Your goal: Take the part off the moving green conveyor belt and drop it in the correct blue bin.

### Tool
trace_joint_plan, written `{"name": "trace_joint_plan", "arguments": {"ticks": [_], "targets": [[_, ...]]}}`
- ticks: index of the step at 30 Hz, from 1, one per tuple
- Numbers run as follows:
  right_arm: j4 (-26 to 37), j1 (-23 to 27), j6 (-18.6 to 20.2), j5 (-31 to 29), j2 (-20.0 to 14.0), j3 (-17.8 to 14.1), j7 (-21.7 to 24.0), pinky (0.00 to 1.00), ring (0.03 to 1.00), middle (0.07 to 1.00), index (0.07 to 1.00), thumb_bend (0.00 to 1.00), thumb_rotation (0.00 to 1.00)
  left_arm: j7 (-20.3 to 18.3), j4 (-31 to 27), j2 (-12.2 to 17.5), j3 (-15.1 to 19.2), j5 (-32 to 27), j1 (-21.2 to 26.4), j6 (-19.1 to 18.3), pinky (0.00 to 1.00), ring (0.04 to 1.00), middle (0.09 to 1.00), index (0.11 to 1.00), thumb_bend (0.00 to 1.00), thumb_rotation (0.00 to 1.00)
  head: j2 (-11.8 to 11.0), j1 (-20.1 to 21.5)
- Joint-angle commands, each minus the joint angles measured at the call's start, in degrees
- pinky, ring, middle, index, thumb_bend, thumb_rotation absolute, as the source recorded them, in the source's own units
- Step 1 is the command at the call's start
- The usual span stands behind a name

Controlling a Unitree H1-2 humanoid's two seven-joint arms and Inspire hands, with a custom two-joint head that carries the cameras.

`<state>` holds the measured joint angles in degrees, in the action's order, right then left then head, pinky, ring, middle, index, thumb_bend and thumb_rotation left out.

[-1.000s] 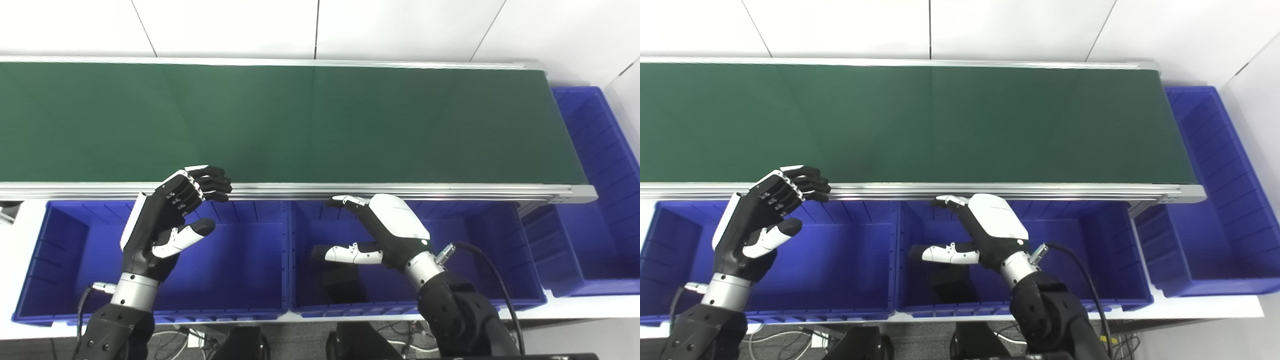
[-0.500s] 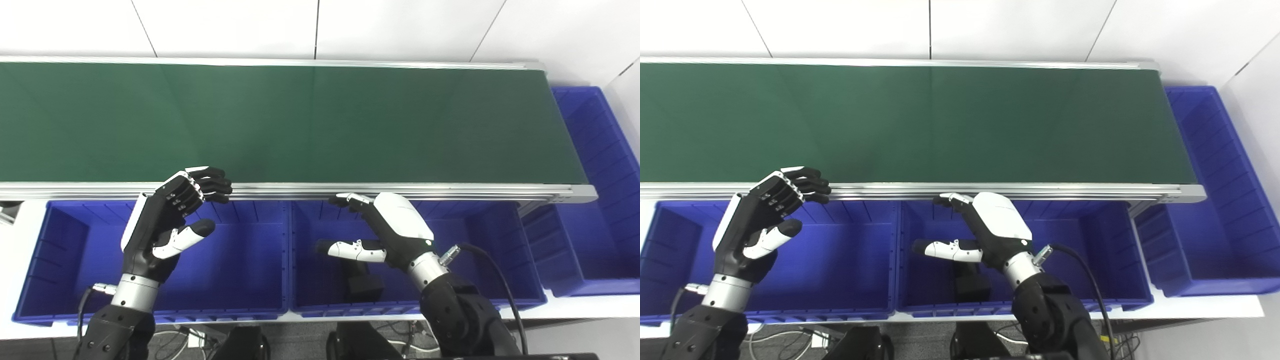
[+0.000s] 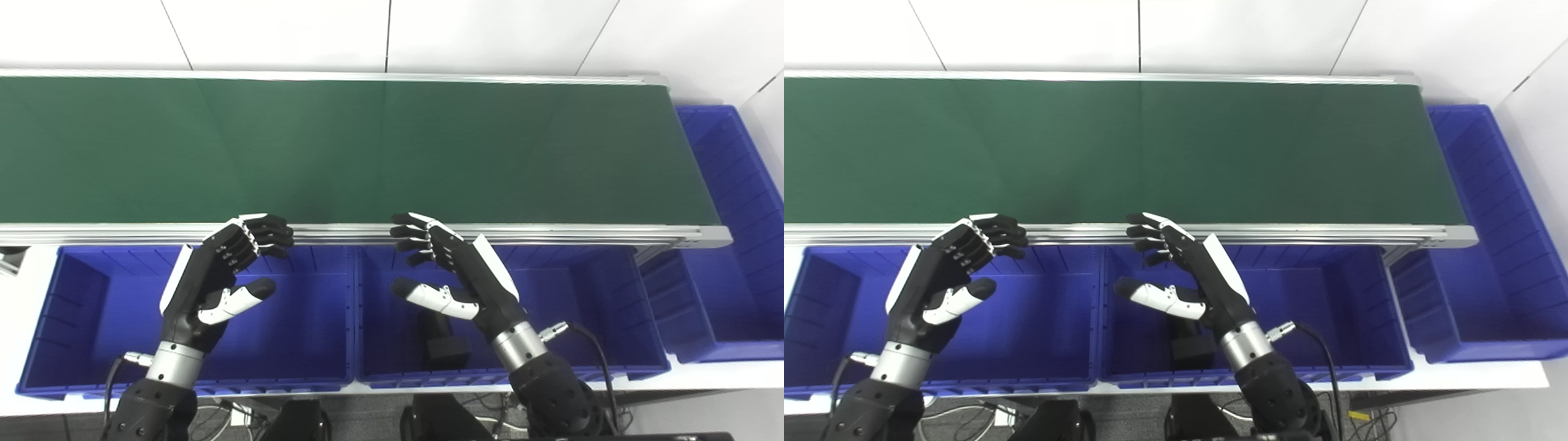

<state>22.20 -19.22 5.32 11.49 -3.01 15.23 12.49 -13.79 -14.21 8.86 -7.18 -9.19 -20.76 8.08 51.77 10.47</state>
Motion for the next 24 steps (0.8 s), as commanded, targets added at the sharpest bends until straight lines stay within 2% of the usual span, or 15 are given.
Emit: {"name": "trace_joint_plan", "arguments": {"ticks": [1, 6, 9, 16, 20, 24], "targets": [[0.58, 0.07, -5.15, -2.53, -0.13, -0.22, -0.58, 0.69, 0.779, 0.826, 0.885, 0.85, 0.59, -0.21, -1.36, -0.49, -0.35, -0.09, -0.15, 1.84, 0.61, 0.670, 0.686, 0.674, 0.94, 0.50, -0.68, -0.81], [-0.40, -0.44, -6.32, -5.57, -0.76, -0.61, -0.80, 0.72, 0.797, 0.837, 0.905, 0.87, 0.56, -0.26, -1.37, -0.55, -0.91, 1.29, -0.56, 1.71, 0.66, 0.732, 0.745, 0.733, 0.95, 0.49, -2.08, -3.06], [-1.07, -0.65, -6.89, -6.99, -1.30, -1.01, -0.91, 0.74, 0.807, 0.845, 0.915, 0.85, 0.55, -0.42, -0.46, -0.57, -1.26, 2.32, -0.42, 2.96, 0.69, 0.775, 0.789, 0.773, 0.95, 0.49, -2.47, -3.89], [-2.60, -0.26, -7.60, -6.92, -2.47, -1.08, -1.08, 0.74, 0.806, 0.851, 0.916, 0.80, 0.60, 0.07, 1.10, -1.29, -1.74, 4.24, 0.10, 4.53, 0.73, 0.819, 0.831, 0.821, 0.96, 0.48, -3.38, -5.12], [-4.15, 0.33, -8.47, -6.72, -2.73, -1.23, -1.27, 0.73, 0.804, 0.850, 0.915, 0.80, 0.65, 0.00, 1.37, -1.50, -2.04, 5.31, 0.57, 3.71, 0.73, 0.826, 0.839, 0.830, 0.96, 0.50, -4.05, -5.44], [-5.73, 0.81, -9.79, -6.78, -2.75, -1.43, -1.53, 0.72, 0.796, 0.841, 0.905, 0.77, 0.64, -0.29, 1.50, -1.42, -2.56, 6.18, 1.15, 2.05, 0.74, 0.831, 0.844, 0.839, 0.96, 0.50, -4.60, -5.92]]}}
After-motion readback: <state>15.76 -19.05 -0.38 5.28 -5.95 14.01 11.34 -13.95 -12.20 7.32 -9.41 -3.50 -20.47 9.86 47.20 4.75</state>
